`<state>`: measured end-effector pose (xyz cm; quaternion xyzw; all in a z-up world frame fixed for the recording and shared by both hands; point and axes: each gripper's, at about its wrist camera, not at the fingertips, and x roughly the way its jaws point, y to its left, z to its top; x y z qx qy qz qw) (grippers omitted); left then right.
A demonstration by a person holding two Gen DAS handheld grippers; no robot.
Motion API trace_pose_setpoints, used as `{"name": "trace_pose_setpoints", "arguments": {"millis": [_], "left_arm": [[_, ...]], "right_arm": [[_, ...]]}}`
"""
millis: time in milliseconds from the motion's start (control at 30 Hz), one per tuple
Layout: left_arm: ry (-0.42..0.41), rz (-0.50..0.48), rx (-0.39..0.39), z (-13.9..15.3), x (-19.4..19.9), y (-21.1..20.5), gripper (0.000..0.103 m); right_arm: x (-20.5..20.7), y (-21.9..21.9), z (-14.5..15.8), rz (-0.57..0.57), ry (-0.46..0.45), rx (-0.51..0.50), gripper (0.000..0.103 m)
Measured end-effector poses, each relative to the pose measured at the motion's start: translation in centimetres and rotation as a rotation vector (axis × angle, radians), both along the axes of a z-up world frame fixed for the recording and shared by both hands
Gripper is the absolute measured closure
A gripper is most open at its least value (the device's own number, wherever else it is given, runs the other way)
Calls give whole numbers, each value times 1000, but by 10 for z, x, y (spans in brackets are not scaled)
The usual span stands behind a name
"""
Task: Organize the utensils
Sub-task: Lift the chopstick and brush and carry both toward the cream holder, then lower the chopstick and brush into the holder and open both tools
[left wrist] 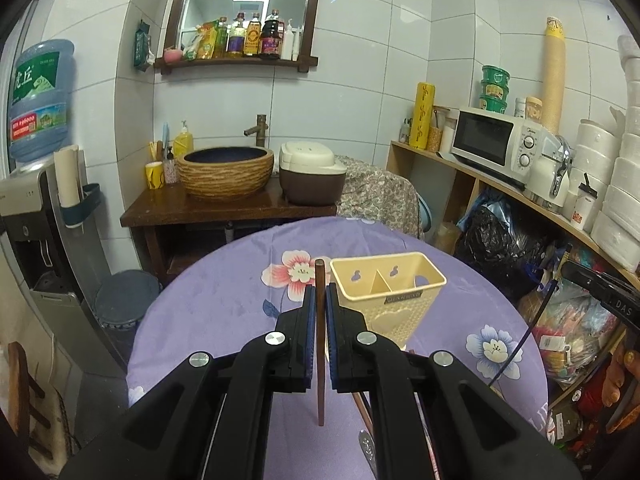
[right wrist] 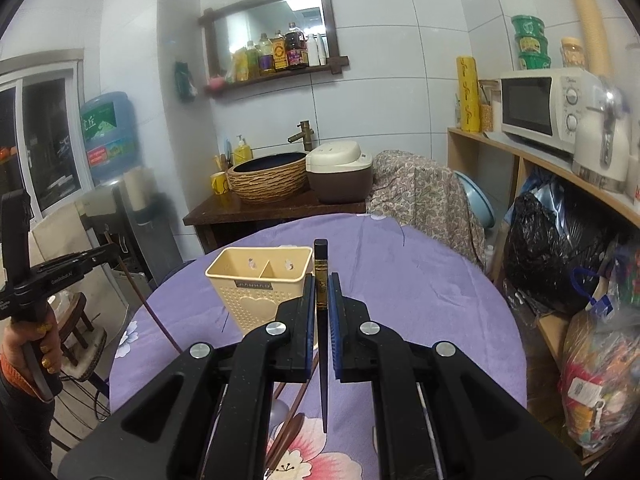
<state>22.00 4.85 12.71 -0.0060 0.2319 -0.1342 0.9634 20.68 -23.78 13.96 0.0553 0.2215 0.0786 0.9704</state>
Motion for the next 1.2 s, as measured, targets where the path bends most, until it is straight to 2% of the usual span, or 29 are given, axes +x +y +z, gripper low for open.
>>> {"name": "trace_pose_setpoints", "arguments": {"millis": [200,433,567,700,1000,1200], "left_arm": [[-37,4,-16,41,15,1,96],[-143,-3,-49,124,34,-14,96],[-161,15,-82,141,51,-28,96],[-156,29,-83,126,67,-44,96],[-14,40,-32,40,97,-63,96],[62,50,-21,2,106,-57,97]], "right_arm": [[31,1,34,10,-11,-9,96],[61,13,113,38,-113,26,96],[77,24,137,31,-146,31,96],[92,34,126,24,-145,34,96],[120,44,34,5,-24,23,96],[129,36,0,-12,34,31,96]]}}
